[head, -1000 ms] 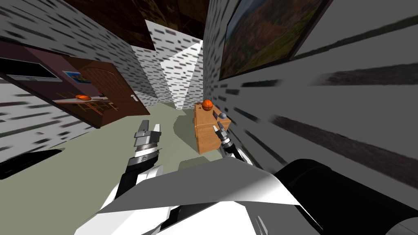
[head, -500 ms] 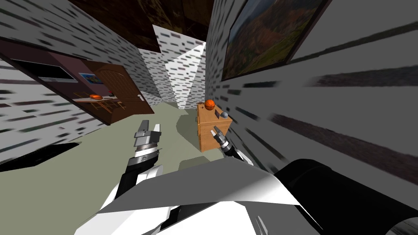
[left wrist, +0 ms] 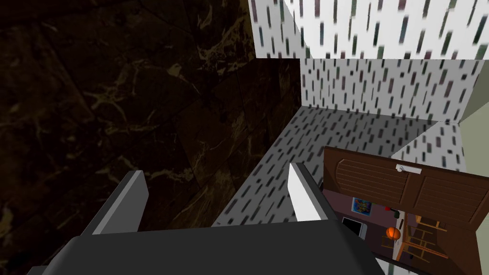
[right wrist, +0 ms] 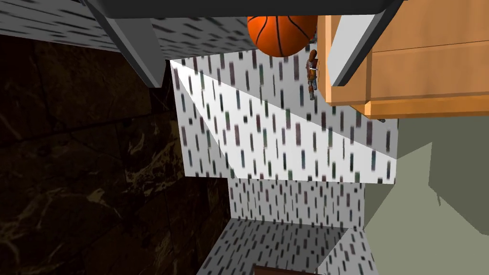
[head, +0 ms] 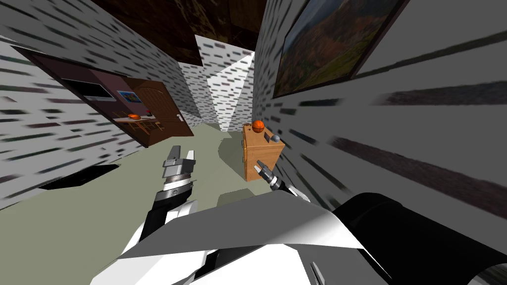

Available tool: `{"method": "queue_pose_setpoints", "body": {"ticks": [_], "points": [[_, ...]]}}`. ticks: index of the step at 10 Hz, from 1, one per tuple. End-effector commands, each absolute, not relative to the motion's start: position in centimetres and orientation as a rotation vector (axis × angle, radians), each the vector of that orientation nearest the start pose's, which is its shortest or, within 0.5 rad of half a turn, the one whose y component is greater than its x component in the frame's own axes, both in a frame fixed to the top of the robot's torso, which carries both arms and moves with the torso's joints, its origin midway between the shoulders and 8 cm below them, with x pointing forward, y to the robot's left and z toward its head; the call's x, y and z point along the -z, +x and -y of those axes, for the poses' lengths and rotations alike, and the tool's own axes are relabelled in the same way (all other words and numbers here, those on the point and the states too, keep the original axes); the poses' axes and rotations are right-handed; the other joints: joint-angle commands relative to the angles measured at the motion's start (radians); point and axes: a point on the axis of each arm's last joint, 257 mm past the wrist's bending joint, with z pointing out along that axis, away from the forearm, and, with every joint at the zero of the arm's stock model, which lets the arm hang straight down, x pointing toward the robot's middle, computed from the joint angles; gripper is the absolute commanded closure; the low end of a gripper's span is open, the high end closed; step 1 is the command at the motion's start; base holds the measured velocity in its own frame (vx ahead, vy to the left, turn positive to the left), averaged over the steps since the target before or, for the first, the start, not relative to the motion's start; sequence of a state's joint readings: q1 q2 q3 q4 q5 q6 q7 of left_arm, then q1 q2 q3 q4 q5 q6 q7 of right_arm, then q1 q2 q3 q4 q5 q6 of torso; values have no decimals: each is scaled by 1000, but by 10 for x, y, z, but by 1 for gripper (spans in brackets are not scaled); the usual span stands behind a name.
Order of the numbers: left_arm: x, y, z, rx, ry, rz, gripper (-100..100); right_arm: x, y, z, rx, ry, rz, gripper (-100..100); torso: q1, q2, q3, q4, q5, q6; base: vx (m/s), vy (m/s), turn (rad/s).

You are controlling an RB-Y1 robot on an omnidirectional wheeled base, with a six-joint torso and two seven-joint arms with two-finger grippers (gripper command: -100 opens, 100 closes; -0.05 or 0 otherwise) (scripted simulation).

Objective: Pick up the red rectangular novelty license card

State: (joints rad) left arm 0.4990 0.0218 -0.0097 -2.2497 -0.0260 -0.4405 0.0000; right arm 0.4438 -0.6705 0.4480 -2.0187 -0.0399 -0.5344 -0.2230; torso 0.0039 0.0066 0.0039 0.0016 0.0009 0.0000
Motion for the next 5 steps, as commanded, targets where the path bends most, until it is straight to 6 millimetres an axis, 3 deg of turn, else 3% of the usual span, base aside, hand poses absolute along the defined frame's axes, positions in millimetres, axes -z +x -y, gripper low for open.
{"method": "queue_pose_setpoints", "body": {"ticks": [1, 2, 3, 4, 5], "points": [[1, 360, -275, 1275, -699, -706, 0, 180, 317, 122, -1741, 599, -1513, -100, 0, 0, 0, 0, 0, 0, -83, 62, 71], [1, 360, -275, 1274, -699, -706, 0, 181, 316, 123, -1736, 594, -1522, -100, -1, -1, 0, 0, 0, 0, -32, 28, -5], [1, 360, -275, 1274, -700, -706, 0, 203, 303, 119, -1751, 618, -1590, -100, -3, -3, -2, 0, 0, 0, -60, 55, 149], [1, 360, -275, 1274, -699, -706, 0, 207, 301, 123, -1734, 600, -1622, -100, -2, -2, -1, -1, 0, 0, -54, 58, 61], [1, 360, -275, 1274, -700, -706, 0, 227, 289, 126, -1734, 622, -1685, -100, -2, -3, -1, 0, 0, 0, -70, 81, 142]]}}
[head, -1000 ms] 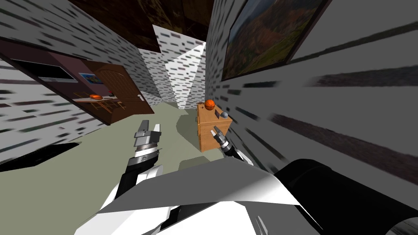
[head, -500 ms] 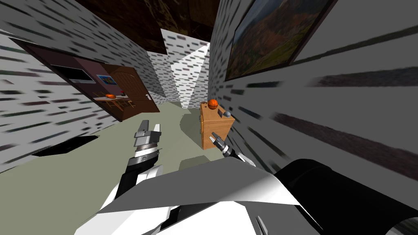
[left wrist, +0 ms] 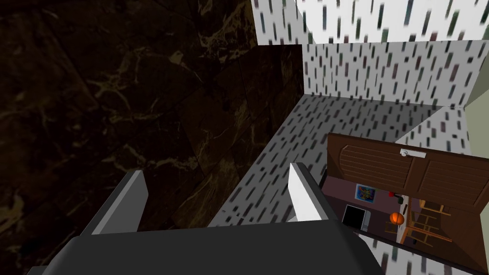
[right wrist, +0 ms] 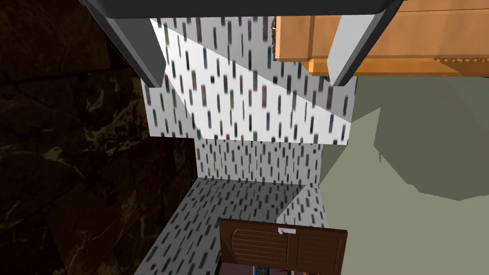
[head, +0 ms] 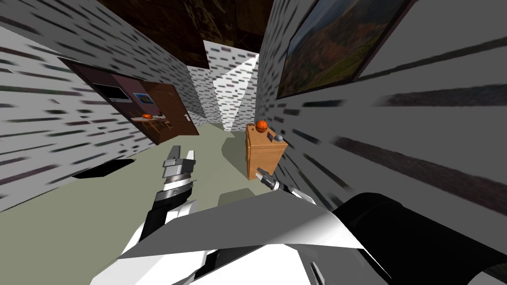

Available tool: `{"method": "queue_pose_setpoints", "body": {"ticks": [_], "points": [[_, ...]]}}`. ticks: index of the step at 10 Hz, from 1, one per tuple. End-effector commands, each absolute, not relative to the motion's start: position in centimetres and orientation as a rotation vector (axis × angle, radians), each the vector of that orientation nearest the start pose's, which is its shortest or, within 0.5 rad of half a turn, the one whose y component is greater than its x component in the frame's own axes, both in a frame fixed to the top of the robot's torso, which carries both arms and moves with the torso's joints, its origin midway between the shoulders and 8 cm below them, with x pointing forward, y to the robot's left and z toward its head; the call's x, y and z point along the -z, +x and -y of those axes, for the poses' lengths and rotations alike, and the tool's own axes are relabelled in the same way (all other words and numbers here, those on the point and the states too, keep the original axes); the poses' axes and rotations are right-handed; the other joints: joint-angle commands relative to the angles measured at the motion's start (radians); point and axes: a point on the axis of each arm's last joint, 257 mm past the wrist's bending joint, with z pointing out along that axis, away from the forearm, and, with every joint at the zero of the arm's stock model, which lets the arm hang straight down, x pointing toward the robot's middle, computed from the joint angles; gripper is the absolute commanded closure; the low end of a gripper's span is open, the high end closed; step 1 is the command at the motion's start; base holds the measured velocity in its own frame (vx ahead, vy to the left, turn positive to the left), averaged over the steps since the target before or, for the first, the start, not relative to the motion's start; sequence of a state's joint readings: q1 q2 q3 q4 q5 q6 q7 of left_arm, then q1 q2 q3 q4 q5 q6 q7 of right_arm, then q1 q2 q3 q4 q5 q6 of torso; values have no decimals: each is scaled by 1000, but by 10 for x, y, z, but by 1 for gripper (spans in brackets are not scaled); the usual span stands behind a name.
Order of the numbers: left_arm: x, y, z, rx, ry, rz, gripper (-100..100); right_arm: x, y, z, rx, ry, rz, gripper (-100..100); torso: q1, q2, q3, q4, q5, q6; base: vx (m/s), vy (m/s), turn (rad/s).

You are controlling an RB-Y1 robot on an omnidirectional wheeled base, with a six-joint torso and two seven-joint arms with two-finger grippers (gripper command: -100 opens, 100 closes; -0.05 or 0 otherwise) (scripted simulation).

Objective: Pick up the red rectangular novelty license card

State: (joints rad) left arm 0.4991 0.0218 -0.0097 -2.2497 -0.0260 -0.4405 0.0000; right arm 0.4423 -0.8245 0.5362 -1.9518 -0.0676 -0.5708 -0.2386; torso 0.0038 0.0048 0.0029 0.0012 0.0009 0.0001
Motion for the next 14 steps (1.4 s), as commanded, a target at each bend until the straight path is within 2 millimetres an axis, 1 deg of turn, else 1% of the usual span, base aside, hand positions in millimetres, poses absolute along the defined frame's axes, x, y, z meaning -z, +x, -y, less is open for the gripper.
{"method": "queue_pose_setpoints", "body": {"ticks": [1, 2, 4, 5, 6, 7, 8, 9, 10, 11, 12, 13, 14], "points": [[1, 360, -275, 1274, -699, -706, 0, 233, 284, 128, -1723, 609, -1725, -100, 0, 0, 0, 0, 0, 0, -74, 71, 54], [1, 360, -275, 1274, -700, -706, 0, 252, 271, 131, -1727, 642, -1780, -100, 0, 0, 0, 0, 0, 0, -75, 78, 126], [1, 360, -275, 1274, -700, -706, 0, 258, 265, 138, -1703, 621, -1829, -100, -1, 0, 0, 0, 0, 0, -35, 51, 27], [1, 360, -275, 1274, -700, -706, 0, 279, 248, 143, -1700, 656, -1895, -100, -3, -2, -1, 0, 0, 1, -18, 49, 147], [1, 360, -275, 1274, -699, -706, 0, 282, 245, 151, -1675, 637, -1931, -100, -2, -3, -2, -1, 0, 0, -30, 49, 81], [1, 360, -275, 1274, -700, -706, 0, 300, 229, 158, -1670, 678, -1989, -100, -2, -3, -1, 0, 0, 1, -54, 79, 129], [1, 360, -275, 1274, -700, -706, 0, 304, 226, 167, -1643, 660, -2025, -100, -1, -1, -1, 0, 0, 0, -32, 76, 68], [1, 360, -275, 1274, -700, -706, 0, 320, 209, 179, -1623, 697, -2085, -100, -1, -2, -1, 0, 0, 1, -5, 79, 144], [1, 360, -275, 1274, -700, -706, 0, 323, 205, 188, -1595, 680, -2125, -100, 0, -4, -2, -1, 0, 0, 4, 60, 71], [1, 360, -275, 1274, -700, -706, 0, 324, 204, 191, -1586, 675, -2135, -100, -1, -4, -2, -1, 0, 1, 2, 23, -16], [1, 360, -275, 1274, -700, -706, 0, 339, 186, 206, -1561, 717, -2197, -100, -3, -4, -2, -1, -1, 1, 2, 42, 118], [1, 360, -275, 1274, -700, -706, 0, 340, 184, 214, -1537, 703, -2222, -100, -3, -5, -2, -1, -1, 0, 6, 40, 99], [1, 360, -275, 1274, -700, -706, 0, 340, 183, 217, -1528, 698, -2231, -100, -3, -5, -3, -1, 0, 0, 6, 18, 4]]}}
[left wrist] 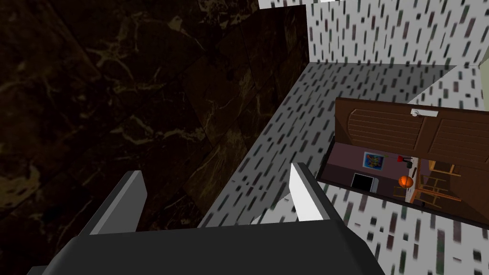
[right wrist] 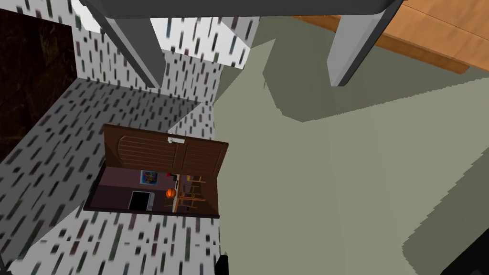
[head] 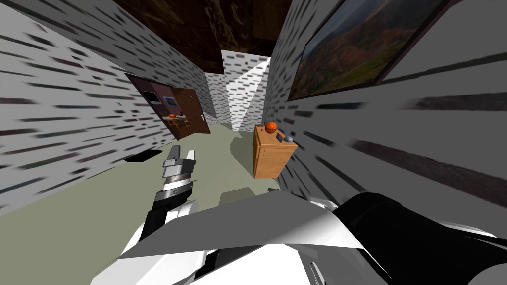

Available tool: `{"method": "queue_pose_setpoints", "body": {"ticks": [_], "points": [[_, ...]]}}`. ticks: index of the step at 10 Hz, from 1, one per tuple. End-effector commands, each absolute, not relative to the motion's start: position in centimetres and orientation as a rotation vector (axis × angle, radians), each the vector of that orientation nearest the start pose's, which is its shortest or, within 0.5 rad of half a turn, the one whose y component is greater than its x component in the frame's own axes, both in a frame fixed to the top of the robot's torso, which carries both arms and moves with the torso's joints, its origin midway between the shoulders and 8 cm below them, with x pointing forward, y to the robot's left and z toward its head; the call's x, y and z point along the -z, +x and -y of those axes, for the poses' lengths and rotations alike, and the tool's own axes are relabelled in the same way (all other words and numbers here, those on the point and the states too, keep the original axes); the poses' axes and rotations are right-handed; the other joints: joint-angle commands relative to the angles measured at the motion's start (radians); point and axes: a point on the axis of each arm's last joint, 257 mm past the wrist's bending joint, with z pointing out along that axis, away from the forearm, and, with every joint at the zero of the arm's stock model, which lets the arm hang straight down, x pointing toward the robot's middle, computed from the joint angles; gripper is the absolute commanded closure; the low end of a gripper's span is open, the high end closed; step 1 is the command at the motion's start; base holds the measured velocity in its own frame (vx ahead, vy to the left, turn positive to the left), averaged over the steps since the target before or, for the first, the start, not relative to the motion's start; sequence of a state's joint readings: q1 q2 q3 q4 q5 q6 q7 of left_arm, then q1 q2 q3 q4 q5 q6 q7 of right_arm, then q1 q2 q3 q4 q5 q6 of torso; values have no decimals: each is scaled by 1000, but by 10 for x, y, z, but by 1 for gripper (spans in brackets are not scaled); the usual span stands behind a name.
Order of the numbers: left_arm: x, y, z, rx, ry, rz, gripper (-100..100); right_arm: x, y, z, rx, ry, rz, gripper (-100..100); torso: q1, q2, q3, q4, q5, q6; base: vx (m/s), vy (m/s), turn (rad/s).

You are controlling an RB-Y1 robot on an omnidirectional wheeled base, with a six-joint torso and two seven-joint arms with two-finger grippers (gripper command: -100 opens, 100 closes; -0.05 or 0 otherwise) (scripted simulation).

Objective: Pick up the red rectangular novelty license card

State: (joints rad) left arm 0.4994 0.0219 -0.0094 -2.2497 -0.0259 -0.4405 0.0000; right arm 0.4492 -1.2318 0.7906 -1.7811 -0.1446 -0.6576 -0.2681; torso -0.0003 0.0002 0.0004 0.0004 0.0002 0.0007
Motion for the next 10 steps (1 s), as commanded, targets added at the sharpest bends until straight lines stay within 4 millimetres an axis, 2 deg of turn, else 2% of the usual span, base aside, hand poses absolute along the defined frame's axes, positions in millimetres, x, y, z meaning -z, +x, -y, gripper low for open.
{"method": "queue_pose_setpoints", "body": {"ticks": [1, 3, 4, 5, 6, 7, 8, 9, 10], "points": [[1, 360, -275, 1274, -700, -706, 0, 353, 165, 235, -1495, 741, -2290, -100, 0, 0, 0, 0, 0, 0, 20, 40, 138], [1, 360, -275, 1274, -700, -706, 0, 353, 163, 246, -1461, 722, -2322, -100, 1, -1, -1, 0, 0, 0, 18, 30, 38], [1, 360, -275, 1274, -700, -706, 0, 363, 145, 265, -1424, 767, -2375, -100, 0, -1, 0, 0, 0, 0, 28, 41, 154], [1, 360, -275, 1274, -700, -706, 0, 362, 143, 278, -1387, 747, -2407, -100, 1, -1, -1, 0, 0, -1, 38, 38, 87], [1, 360, -275, 1274, -700, -706, 0, 368, 127, 296, -1354, 792, -2450, -100, 1, -2, -1, 0, 0, 0, 68, 38, 139], [1, 360, -275, 1274, -700, -706, 0, 368, 125, 311, -1305, 772, -2485, -100, 1, -4, -2, -1, 0, -1, 65, 25, 65], [1, 360, -275, 1274, -700, -706, 0, 369, 109, 330, -1268, 811, -2527, -100, 0, -4, -2, -1, 0, 0, 97, 27, 154], [1, 360, -275, 1274, -700, -706, 0, 369, 108, 345, -1222, 798, -2553, -100, 0, -6, -3, -1, 0, -1, 83, 14, 69], [1, 360, -275, 1274, -700, -706, 0, 370, 93, 367, -1172, 841, -2589, -100, 0, -5, -3, -1, 0, 0, 100, 7, 125]]}}
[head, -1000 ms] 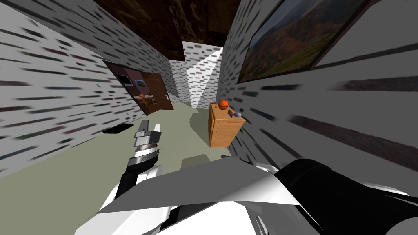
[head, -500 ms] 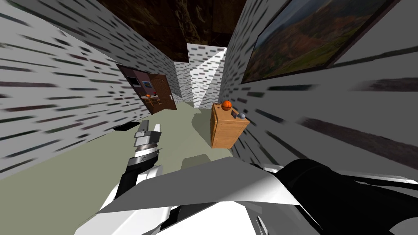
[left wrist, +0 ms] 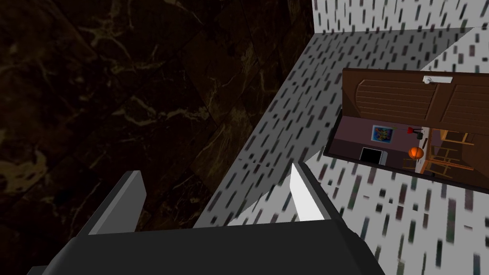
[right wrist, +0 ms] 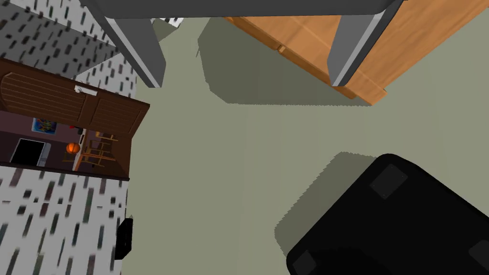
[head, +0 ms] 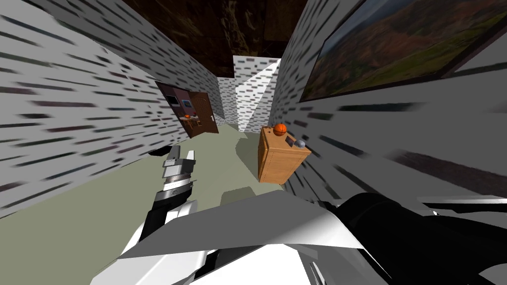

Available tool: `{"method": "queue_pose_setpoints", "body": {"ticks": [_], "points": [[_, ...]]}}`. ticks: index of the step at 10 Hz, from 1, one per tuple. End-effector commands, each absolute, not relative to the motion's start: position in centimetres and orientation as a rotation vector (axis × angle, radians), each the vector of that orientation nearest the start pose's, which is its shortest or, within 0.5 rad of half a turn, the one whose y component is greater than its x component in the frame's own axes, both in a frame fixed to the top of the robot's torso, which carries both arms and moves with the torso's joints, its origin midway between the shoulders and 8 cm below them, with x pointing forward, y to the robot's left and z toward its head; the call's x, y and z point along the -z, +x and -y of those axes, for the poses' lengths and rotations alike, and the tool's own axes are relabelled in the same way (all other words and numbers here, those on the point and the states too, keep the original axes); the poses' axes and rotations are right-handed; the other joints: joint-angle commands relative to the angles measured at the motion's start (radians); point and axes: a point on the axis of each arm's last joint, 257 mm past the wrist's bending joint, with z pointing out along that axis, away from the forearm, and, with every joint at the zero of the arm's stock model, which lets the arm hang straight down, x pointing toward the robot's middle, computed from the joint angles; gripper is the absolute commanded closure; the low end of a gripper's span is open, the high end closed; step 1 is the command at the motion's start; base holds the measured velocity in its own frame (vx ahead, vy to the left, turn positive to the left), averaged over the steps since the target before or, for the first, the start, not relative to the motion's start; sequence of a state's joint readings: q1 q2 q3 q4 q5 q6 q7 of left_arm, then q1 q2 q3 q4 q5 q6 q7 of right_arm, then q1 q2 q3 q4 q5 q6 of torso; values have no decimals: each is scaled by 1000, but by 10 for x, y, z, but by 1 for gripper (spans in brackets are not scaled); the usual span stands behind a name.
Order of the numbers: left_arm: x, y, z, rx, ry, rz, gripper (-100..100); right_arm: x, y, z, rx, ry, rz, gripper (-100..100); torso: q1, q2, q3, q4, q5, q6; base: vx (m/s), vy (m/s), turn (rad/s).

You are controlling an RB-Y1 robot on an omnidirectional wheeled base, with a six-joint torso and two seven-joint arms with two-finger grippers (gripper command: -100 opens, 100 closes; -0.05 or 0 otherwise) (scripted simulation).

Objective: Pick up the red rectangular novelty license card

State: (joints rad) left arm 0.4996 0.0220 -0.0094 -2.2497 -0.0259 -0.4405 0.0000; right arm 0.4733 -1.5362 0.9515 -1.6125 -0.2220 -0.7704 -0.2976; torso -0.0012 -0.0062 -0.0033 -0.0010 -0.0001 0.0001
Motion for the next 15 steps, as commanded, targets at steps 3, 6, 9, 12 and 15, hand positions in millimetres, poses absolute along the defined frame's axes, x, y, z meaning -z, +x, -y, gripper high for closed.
{"method": "queue_pose_setpoints", "body": {"ticks": [3, 6, 9, 12, 15], "points": [[1, 360, -275, 1274, -700, -706, 0, 360, 80, 414, -1043, 843, -2668, -100, 0, -1, -1, 0, 0, 0, 98, -1, 103], [1, 360, -275, 1274, -700, -706, 0, 349, 68, 450, -942, 857, -2720, -100, -1, -2, -1, -1, 0, 0, 104, -9, 66], [1, 360, -275, 1274, -700, -706, 0, 326, 49, 506, -789, 899, -2781, -100, -1, 0, 0, 0, 0, 0, 105, -14, 121], [1, 360, -275, 1274, -700, -706, 0, 303, 45, 542, -673, 893, -2822, -100, -2, -4, -2, -1, -1, 0, 138, -39, 88], [1, 360, -275, 1274, -700, -706, 0, 267, 37, 589, -520, 908, -2859, -100, -2, -3, -2, -1, -1, 0, 149, -44, 102]]}}
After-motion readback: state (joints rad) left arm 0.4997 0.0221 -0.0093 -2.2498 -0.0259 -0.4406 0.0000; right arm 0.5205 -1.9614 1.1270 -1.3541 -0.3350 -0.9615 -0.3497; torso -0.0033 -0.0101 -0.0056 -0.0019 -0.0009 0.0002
